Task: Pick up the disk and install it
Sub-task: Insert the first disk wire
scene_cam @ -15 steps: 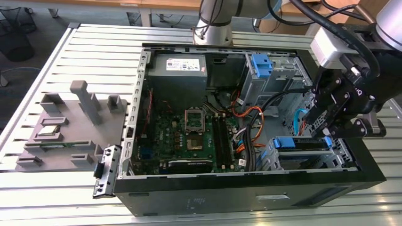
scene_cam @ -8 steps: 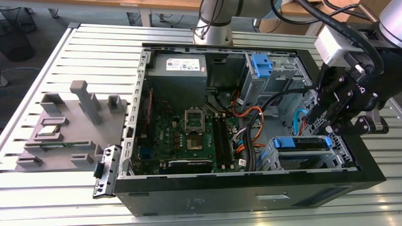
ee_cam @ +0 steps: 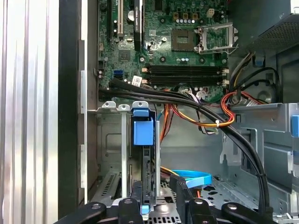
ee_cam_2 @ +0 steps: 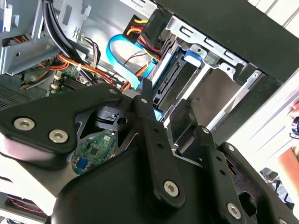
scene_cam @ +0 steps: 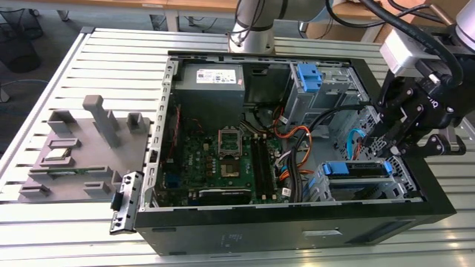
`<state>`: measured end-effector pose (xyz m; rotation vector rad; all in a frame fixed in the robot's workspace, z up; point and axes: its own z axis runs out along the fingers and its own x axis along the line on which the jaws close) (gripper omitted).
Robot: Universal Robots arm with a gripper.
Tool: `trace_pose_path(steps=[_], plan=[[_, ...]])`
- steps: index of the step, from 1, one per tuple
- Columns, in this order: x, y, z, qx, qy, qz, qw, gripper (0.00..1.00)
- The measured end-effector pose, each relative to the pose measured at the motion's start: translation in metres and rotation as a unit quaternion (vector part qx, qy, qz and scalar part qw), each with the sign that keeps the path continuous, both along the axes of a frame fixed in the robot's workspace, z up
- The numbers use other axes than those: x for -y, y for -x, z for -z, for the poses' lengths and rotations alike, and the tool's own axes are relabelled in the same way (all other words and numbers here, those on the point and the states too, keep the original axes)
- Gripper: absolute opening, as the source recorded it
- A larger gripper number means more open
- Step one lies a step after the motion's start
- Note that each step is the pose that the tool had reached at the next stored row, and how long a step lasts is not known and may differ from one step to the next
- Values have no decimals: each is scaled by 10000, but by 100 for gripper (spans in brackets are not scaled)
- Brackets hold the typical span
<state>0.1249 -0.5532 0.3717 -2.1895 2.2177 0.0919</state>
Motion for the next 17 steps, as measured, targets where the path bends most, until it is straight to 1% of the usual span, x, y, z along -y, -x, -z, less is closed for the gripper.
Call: trace_pose_path(steps=[9, 17], plan=[[-81, -18, 13, 0, -2, -2, 10000, 42], [-126, -18, 97, 0, -4, -2, 10000, 42]])
